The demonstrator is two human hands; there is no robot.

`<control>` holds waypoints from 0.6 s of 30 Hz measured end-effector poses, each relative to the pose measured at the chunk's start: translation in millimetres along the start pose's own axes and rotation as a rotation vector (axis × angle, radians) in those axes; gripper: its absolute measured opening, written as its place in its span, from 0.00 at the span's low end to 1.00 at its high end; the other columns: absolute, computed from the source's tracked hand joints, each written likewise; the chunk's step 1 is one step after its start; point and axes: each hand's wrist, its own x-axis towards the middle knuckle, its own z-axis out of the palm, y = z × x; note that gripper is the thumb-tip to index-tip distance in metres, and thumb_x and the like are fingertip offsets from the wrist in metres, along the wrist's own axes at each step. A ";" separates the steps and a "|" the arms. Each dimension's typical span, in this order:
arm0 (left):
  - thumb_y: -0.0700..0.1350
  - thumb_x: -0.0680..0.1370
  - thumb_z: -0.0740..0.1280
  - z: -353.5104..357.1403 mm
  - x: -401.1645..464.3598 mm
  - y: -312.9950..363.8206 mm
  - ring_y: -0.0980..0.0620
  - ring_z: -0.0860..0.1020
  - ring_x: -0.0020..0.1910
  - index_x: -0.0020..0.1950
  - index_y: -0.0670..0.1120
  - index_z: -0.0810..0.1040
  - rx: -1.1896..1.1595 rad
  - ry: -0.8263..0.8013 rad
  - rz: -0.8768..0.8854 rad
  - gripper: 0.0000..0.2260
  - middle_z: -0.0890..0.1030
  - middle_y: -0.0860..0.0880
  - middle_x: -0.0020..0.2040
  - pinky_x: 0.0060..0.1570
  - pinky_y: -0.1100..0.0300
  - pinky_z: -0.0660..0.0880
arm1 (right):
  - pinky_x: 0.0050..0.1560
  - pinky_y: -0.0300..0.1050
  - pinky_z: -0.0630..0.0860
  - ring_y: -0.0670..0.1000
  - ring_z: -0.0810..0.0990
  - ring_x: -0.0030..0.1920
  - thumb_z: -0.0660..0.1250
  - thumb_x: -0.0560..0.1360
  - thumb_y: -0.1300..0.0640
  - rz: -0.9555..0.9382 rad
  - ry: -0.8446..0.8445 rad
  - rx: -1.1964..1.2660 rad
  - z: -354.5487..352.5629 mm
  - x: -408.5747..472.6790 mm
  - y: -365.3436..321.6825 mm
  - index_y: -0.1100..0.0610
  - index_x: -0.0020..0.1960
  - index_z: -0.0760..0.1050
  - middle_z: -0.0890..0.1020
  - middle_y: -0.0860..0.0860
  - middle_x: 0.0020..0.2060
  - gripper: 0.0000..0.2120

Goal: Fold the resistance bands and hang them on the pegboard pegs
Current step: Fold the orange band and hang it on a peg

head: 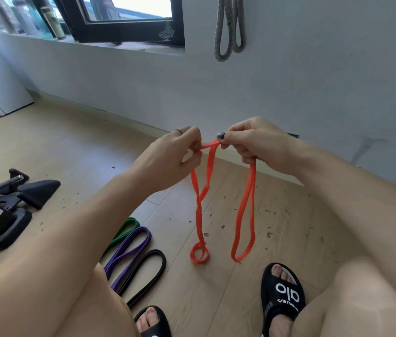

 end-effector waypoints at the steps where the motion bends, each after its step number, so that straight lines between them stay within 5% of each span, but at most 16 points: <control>1: 0.50 0.81 0.59 -2.2 1.3 -0.3 0.41 0.79 0.39 0.50 0.48 0.68 0.037 0.050 0.010 0.06 0.77 0.49 0.44 0.41 0.41 0.80 | 0.33 0.41 0.66 0.46 0.63 0.27 0.67 0.82 0.53 0.001 0.019 0.006 -1.2 0.0 -0.2 0.59 0.46 0.82 0.66 0.46 0.26 0.12; 7: 0.44 0.83 0.63 -2.2 5.0 9.1 0.44 0.76 0.31 0.54 0.47 0.68 0.213 0.028 0.061 0.04 0.76 0.49 0.40 0.32 0.46 0.78 | 0.31 0.40 0.65 0.46 0.63 0.28 0.67 0.82 0.53 -0.075 0.163 0.144 -5.5 0.0 -7.8 0.61 0.47 0.81 0.65 0.46 0.26 0.12; 9: 0.42 0.83 0.64 -8.2 4.9 10.3 0.46 0.73 0.30 0.54 0.44 0.72 0.210 0.145 0.091 0.03 0.73 0.52 0.40 0.29 0.52 0.74 | 0.30 0.40 0.64 0.47 0.61 0.27 0.67 0.82 0.54 -0.106 0.206 0.254 -8.6 0.8 -10.0 0.62 0.46 0.79 0.64 0.46 0.25 0.11; 11: 0.41 0.82 0.64 -11.6 6.1 1.2 0.43 0.72 0.31 0.51 0.42 0.72 0.176 0.296 -0.033 0.03 0.73 0.50 0.40 0.30 0.55 0.70 | 0.29 0.40 0.64 0.47 0.61 0.27 0.67 0.82 0.55 -0.102 0.211 0.243 -9.1 2.4 -8.8 0.62 0.46 0.80 0.65 0.46 0.25 0.11; 14: 0.46 0.84 0.61 -3.5 3.0 -9.6 0.37 0.75 0.31 0.50 0.45 0.67 0.175 0.168 -0.294 0.07 0.77 0.44 0.37 0.33 0.42 0.78 | 0.33 0.44 0.66 0.48 0.64 0.29 0.69 0.80 0.53 -0.016 0.139 -0.009 4.7 4.3 -4.6 0.59 0.46 0.84 0.67 0.49 0.29 0.11; 18: 0.49 0.86 0.58 1.8 -1.4 -5.3 0.43 0.82 0.30 0.48 0.47 0.70 -0.170 0.239 -0.446 0.09 0.82 0.45 0.36 0.28 0.45 0.81 | 0.36 0.47 0.66 0.50 0.64 0.33 0.70 0.79 0.52 0.012 0.167 0.000 6.9 7.3 -6.1 0.59 0.46 0.85 0.67 0.52 0.33 0.11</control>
